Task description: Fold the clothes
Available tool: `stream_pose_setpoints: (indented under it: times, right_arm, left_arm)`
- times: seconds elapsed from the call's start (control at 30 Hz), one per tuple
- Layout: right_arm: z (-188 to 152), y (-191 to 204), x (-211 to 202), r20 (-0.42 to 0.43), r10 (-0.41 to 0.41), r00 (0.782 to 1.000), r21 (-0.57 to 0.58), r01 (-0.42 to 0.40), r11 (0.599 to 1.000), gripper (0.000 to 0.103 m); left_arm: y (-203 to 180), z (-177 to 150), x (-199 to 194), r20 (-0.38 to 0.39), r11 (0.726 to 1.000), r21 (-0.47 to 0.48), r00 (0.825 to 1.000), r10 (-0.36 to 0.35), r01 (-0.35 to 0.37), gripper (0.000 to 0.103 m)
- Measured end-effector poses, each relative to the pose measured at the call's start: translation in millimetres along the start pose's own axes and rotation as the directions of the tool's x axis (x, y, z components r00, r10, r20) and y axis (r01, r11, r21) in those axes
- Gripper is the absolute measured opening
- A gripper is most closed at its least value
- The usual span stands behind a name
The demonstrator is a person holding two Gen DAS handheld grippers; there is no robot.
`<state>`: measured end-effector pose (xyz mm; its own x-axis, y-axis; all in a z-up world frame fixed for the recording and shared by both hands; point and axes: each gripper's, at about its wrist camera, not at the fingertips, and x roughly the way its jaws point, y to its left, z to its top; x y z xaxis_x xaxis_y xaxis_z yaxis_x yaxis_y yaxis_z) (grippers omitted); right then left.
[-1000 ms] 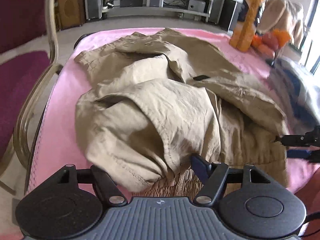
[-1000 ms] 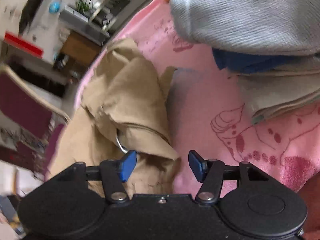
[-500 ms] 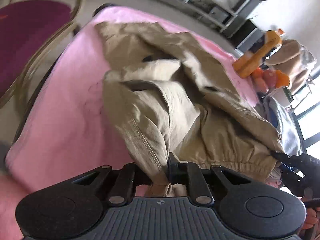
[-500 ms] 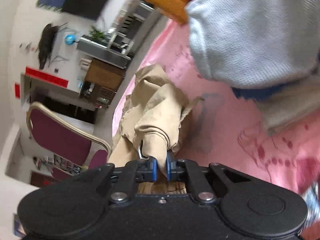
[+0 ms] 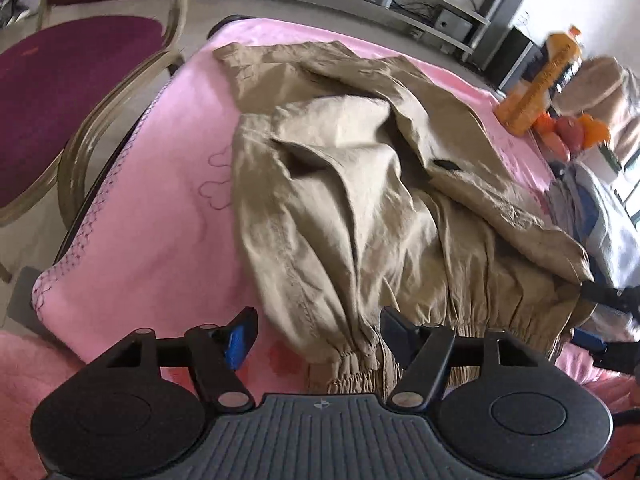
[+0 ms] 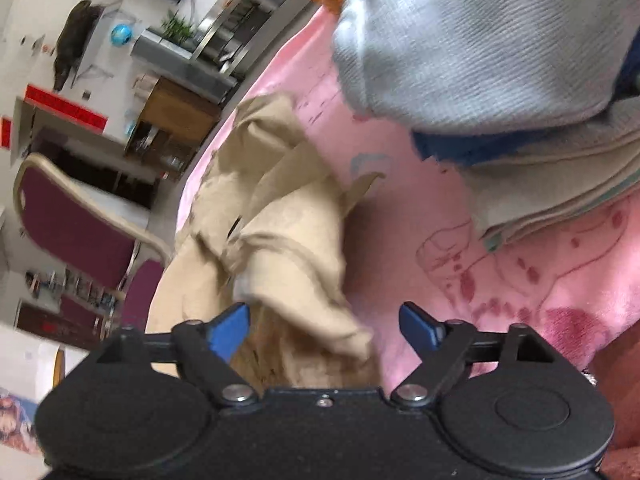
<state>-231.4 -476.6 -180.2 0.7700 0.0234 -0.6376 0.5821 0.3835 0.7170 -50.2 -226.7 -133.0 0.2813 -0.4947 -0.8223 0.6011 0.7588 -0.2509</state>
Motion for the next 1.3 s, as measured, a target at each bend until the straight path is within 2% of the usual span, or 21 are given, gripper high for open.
stream_pose_setpoints:
  times: [0.03,0.07,0.23,0.3,0.37,0.4,0.43,0.47,0.5,0.6,0.67,0.93,0.97,1.03,1.07,1.1,1.13,1.17,1.23,1.3]
  right_arm:
    - [-1.8,2.9,2.1,-0.015,-0.001,1.0,-0.024,0.001,1.0,0.097]
    - [-3.9,6.5,4.0,-0.026,-0.006,1.0,-0.055,0.005,0.998,0.099]
    - [-12.9,31.6,29.1,-0.05,-0.112,0.992,-0.264,0.095,0.96,0.098]
    - [-17.9,37.7,36.0,-0.048,-0.143,0.989,-0.327,0.12,0.937,0.09]
    - [-20.0,36.5,34.1,-0.052,-0.16,0.986,-0.34,0.133,0.931,0.053]
    - [-18.1,29.3,28.8,-0.043,-0.157,0.987,-0.294,0.137,0.946,0.043]
    - [-14.5,17.5,23.3,-0.037,-0.142,0.989,-0.216,0.131,0.968,0.03]
    - [-10.8,5.6,17.8,-0.03,-0.128,0.991,-0.137,0.123,0.983,0.026]
    - [-7.2,-6.2,12.4,-0.021,-0.114,0.993,-0.056,0.113,0.992,0.025]
    - [3.8,-41.7,-4.1,0.01,-0.078,0.997,0.184,0.075,0.98,0.025]
    - [5.1,-50.3,-5.5,0.011,-0.102,0.995,0.231,0.097,0.968,0.022]
    - [6.1,-51.0,-5.9,0.011,-0.111,0.994,0.219,0.106,0.97,0.022]
    - [6.0,-51.7,-5.5,0.01,-0.111,0.994,0.215,0.106,0.971,0.022]
    - [7.8,-46.0,-2.2,0.01,-0.11,0.994,0.195,0.106,0.975,0.025]
    - [8.5,-42.4,-1.2,0.01,-0.108,0.994,0.175,0.105,0.979,0.031]
    - [8.8,-38.1,-1.3,0.014,-0.104,0.995,0.144,0.1,0.984,0.035]
    - [8.8,-32.9,-1.5,0.022,-0.098,0.995,0.108,0.095,0.99,0.048]
    - [8.9,-27.7,-1.6,0.029,-0.093,0.995,0.072,0.09,0.993,0.067]
    - [6.0,-15.3,-1.4,0.044,-0.115,0.992,-0.013,0.115,0.993,0.087]
    - [1.2,-2.4,0.6,0.051,-0.156,0.986,-0.1,0.161,0.982,0.087]
  left_arm:
    - [-1.4,-0.8,0.9,0.0,1.0,0.009,1.0,0.002,-0.002,0.066]
    - [-2.8,-1.6,1.8,0.001,1.0,0.018,1.0,0.005,-0.005,0.066]
    - [-9.8,-5.6,6.5,0.002,0.998,0.062,1.0,0.017,-0.017,0.067]
    - [-12.7,-7.1,8.3,0.003,0.997,0.08,1.0,0.022,-0.022,0.067]
    - [-14.4,-8.0,8.9,0.004,0.996,0.09,1.0,0.013,-0.013,0.067]
    - [-14.4,-8.0,8.2,0.005,0.996,0.089,1.0,-0.003,0.002,0.071]
    - [-14.4,-7.9,7.6,0.006,0.996,0.088,1.0,-0.018,0.018,0.072]
    - [-14.4,-7.8,6.9,0.007,0.996,0.087,0.999,-0.034,0.033,0.075]
    - [-14.4,-7.7,6.2,0.008,0.995,0.086,0.999,-0.049,0.048,0.082]
    - [-18.7,-8.2,5.8,0.007,0.992,0.097,0.997,-0.077,0.076,0.082]
    - [-23.9,-10.0,6.6,0.01,0.991,0.121,0.998,-0.065,0.063,0.082]
    - [-34.8,-7.6,27.4,-0.041,0.983,0.15,0.994,-0.1,0.105,0.082]
    - [-35.9,-7.1,30.4,-0.049,0.982,0.152,0.993,-0.106,0.112,0.079]
    - [-38.2,-6.1,36.4,-0.065,0.98,0.155,0.991,-0.118,0.127,0.065]
    - [-39.3,-5.6,39.4,-0.073,0.978,0.157,0.99,-0.124,0.134,0.041]
    - [-40.4,-5.1,42.3,-0.081,0.977,0.158,0.988,-0.13,0.142,0.03]
    - [-41.6,-4.5,45.3,-0.088,0.976,0.16,0.987,-0.136,0.149,0.026]
    - [-43.0,-5.0,43.4,-0.079,0.975,0.17,0.989,-0.128,0.14,0.019]
    - [-44.4,-5.0,41.1,-0.082,0.979,0.166,0.991,-0.109,0.122,0.017]
    - [-44.7,-3.3,38.8,-0.097,0.984,0.14,0.991,-0.093,0.106,0.015]
